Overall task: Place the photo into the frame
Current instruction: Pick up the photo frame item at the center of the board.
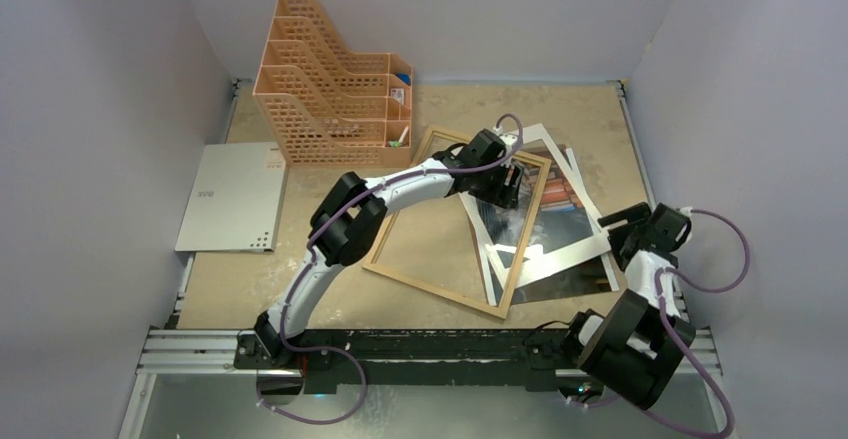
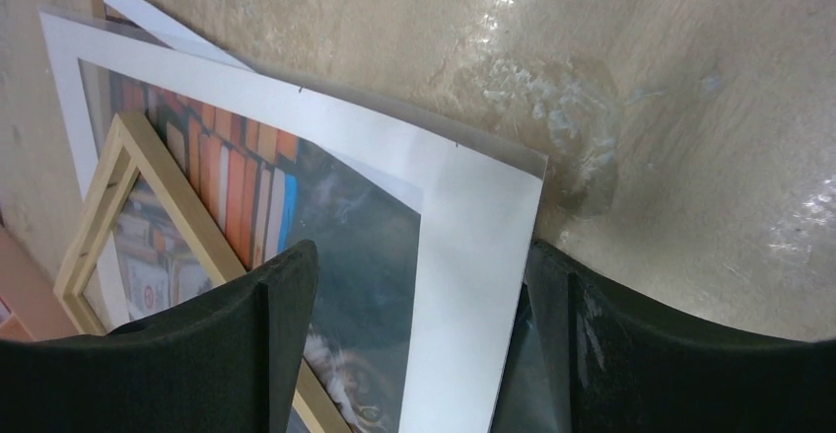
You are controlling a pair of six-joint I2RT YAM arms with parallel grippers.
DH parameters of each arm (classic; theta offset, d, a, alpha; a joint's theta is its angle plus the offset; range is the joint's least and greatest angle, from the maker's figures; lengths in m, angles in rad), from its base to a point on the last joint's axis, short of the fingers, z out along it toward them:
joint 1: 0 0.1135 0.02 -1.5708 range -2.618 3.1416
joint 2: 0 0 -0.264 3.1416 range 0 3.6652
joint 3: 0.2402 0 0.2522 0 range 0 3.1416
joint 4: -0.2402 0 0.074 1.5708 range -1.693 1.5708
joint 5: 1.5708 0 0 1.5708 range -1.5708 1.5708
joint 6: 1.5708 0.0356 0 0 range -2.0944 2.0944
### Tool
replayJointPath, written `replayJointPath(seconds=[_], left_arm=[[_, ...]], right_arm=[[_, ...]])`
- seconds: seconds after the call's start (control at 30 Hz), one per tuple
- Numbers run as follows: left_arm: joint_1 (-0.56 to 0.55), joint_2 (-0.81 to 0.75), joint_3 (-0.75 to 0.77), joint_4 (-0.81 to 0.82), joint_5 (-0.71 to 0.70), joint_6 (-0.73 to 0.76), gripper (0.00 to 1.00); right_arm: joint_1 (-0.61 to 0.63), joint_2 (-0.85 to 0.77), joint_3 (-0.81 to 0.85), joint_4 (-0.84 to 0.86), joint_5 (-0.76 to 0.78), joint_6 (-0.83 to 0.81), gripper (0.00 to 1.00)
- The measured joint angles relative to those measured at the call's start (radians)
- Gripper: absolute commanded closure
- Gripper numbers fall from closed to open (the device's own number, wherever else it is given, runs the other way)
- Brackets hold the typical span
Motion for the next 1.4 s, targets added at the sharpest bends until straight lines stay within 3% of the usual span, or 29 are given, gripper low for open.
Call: replayJointPath(seconds=[0.17, 0.4, 0.63, 0.9, 1.4], left_arm=[[0.000, 0.000, -0.009, -0.027, -0.143, 0.000, 0.39], [0.001, 0.000, -0.035, -0.010, -0.239, 0.000, 0.41], [0.012, 0.000, -0.042, 0.008, -0.238, 0.000, 0.41], [0.085, 0.006, -0.019, -0.030, -0.192, 0.002, 0.41], [0.166, 0.006, -0.040, 0.001, -0.060, 0.020, 0.41]], right_arm=[[0.000, -0.022, -0.036, 0.036, -0.040, 0.000, 0.38], [0.000, -0.029, -0.056, 0.112, -0.091, -0.008, 0.48], [-0.003, 0.041, -0.071, 0.250, -0.188, -0.006, 0.40], [-0.003, 0.111, -0.091, 0.415, -0.345, -0.007, 0.41], [-0.003, 0.140, 0.022, 0.325, -0.220, -0.128, 0.37]])
